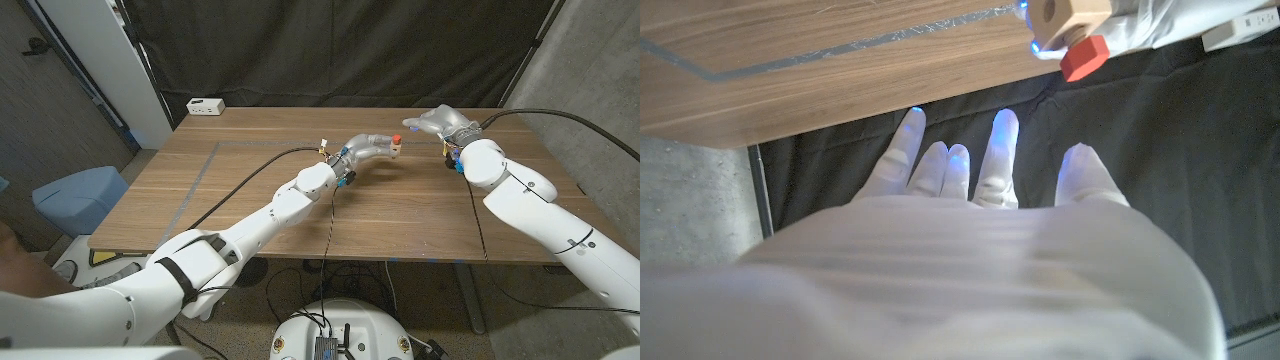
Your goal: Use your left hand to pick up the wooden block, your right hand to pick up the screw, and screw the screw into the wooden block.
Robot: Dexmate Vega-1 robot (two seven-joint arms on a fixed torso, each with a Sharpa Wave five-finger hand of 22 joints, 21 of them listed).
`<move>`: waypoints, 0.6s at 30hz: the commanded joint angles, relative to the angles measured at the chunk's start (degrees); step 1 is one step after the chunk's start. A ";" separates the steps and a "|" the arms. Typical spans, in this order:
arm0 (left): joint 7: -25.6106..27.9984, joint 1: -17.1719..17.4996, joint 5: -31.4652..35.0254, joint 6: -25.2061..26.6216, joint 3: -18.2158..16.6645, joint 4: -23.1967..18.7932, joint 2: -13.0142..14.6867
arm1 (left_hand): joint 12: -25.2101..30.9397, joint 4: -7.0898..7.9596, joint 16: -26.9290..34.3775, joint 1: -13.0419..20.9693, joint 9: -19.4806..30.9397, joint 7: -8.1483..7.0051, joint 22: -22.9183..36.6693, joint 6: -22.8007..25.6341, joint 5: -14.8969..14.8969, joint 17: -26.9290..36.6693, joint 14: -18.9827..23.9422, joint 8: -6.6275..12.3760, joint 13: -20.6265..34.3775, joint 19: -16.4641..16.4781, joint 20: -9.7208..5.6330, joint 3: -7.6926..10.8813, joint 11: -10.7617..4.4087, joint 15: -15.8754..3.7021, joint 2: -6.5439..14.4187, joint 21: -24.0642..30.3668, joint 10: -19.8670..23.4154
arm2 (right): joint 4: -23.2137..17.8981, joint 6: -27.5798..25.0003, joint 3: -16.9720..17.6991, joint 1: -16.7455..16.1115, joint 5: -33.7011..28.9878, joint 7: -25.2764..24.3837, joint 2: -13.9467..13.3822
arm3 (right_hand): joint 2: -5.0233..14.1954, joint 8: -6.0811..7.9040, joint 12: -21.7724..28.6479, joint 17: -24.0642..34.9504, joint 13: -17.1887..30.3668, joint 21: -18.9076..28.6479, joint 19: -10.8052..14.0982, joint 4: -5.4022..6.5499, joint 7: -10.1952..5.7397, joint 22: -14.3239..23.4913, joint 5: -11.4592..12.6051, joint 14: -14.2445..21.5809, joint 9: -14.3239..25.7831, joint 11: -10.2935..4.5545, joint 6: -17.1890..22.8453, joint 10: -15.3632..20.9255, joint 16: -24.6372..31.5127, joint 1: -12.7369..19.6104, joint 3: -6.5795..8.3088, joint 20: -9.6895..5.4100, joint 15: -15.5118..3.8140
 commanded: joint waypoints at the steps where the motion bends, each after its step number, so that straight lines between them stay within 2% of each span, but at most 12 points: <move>1: -0.65 -1.06 -0.33 0.37 0.13 1.48 -0.64 | 0.84 2.98 0.32 -5.78 0.22 0.85 0.11 2.17 0.22 0.27 0.42 0.47 9.09 0.11 0.27 3.29 -0.23 -3.78 5.79 0.34 1.12 | 2.85 8.73 3.81 -4.73 9.90 -9.70 2.25 | -0.10 -0.70 -0.17 0.20 0.17 -0.25 -1.15 -0.10 -0.17 0.21 0.21 -0.86 0.22 0.39 -1.15 -1.12 -0.40 -0.95 -0.42 0.53 0.81; 10: -0.12 -0.72 -0.32 0.44 -0.01 0.86 -0.38 | 0.87 3.05 0.36 -5.85 0.22 0.81 0.11 2.08 0.21 0.30 0.46 0.42 9.09 0.10 0.27 3.29 -0.21 -3.78 5.84 0.34 1.17 | 5.76 16.53 4.86 -7.07 14.95 -14.20 4.42 | -0.08 -2.10 -0.48 0.12 0.13 -0.18 -2.85 -0.28 0.23 0.19 0.34 -3.56 0.40 1.29 -4.24 -4.61 -0.65 -1.90 -0.76 1.42 2.06; 13: 0.13 -0.28 -0.27 0.79 -0.06 -0.17 0.06 | 0.89 3.05 0.37 -5.91 0.23 0.79 0.11 2.14 0.20 0.29 0.50 0.43 9.09 0.11 0.26 3.26 -0.21 -3.74 5.77 0.34 1.17 | 6.51 18.99 5.12 -7.83 16.50 -15.07 4.95 | 0.05 -2.75 -0.71 0.03 -0.01 -0.07 -3.50 -0.49 0.41 0.18 0.42 -5.59 0.43 1.48 -5.85 -7.43 -0.78 -2.23 -0.82 1.67 2.87; 17: 0.44 0.39 -0.34 1.19 -0.18 -1.39 0.59 | 0.89 3.06 0.40 -5.91 0.23 0.82 0.11 2.17 0.20 0.30 0.55 0.43 9.10 0.12 0.27 3.27 -0.22 -3.69 5.80 0.34 1.15 | 7.00 21.18 5.38 -8.53 18.33 -15.93 5.47 | 0.10 -3.12 -0.68 0.00 -0.12 -0.16 -4.29 -0.52 0.51 0.17 0.43 -6.70 0.44 1.74 -6.86 -8.93 -0.80 -2.59 -0.92 1.73 3.45; 18: 0.50 0.54 -0.37 1.24 -0.21 -1.60 0.68 | 0.87 3.08 0.40 -5.93 0.23 0.83 0.11 2.19 0.19 0.31 0.53 0.44 9.08 0.13 0.24 3.27 -0.22 -3.71 5.82 0.34 1.13 | 7.28 22.19 5.45 -8.72 18.80 -15.80 5.43 | 0.18 -3.59 -0.62 0.00 -0.18 -0.15 -4.64 -0.51 0.53 0.17 0.44 -7.24 0.42 1.87 -8.22 -9.72 -0.75 -2.83 -0.98 1.85 3.55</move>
